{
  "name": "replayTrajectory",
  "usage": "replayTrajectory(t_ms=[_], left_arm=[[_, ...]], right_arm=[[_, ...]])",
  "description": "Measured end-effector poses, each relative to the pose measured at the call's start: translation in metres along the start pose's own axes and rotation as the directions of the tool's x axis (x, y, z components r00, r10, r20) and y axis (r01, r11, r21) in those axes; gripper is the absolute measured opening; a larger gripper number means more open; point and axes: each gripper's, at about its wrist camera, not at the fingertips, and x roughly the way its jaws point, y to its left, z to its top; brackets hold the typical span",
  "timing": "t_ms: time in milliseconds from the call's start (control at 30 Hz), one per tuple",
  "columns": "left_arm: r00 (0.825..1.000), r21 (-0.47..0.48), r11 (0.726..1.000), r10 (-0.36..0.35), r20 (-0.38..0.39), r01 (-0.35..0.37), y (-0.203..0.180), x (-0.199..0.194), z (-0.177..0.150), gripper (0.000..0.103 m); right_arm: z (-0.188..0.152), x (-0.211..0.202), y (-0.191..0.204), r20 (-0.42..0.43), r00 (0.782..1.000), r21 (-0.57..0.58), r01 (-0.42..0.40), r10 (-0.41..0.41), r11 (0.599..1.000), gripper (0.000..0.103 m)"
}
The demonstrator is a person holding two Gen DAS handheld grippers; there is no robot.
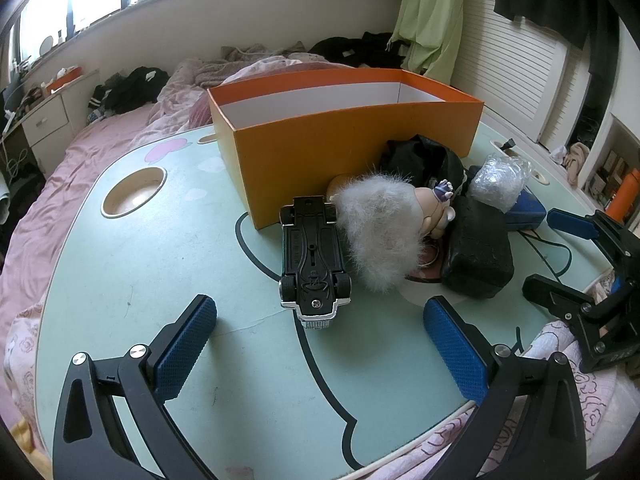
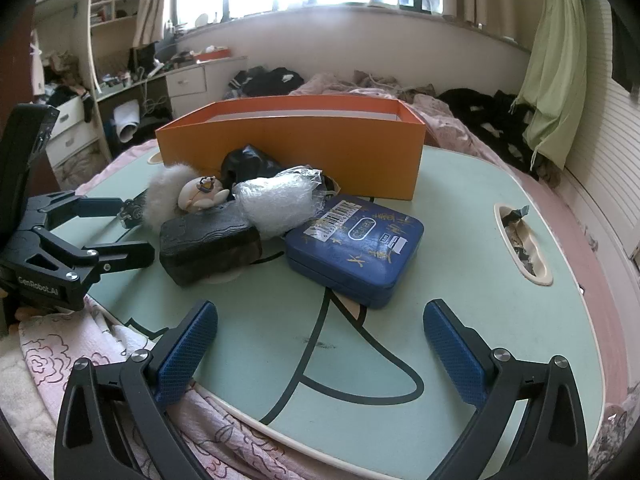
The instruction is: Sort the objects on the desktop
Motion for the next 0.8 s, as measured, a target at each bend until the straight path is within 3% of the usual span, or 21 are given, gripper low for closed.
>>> replayTrajectory(t_ms=[800], left_arm=[[1.000,0.003,1.000,-0.003,0.000,0.003,0.0004,0.0000,0.0013,0.103]], right_arm=[[0.0004,0.0002,-0.0004,0.012,1.000,-0.016,-0.016,0.017,1.000,0.103]])
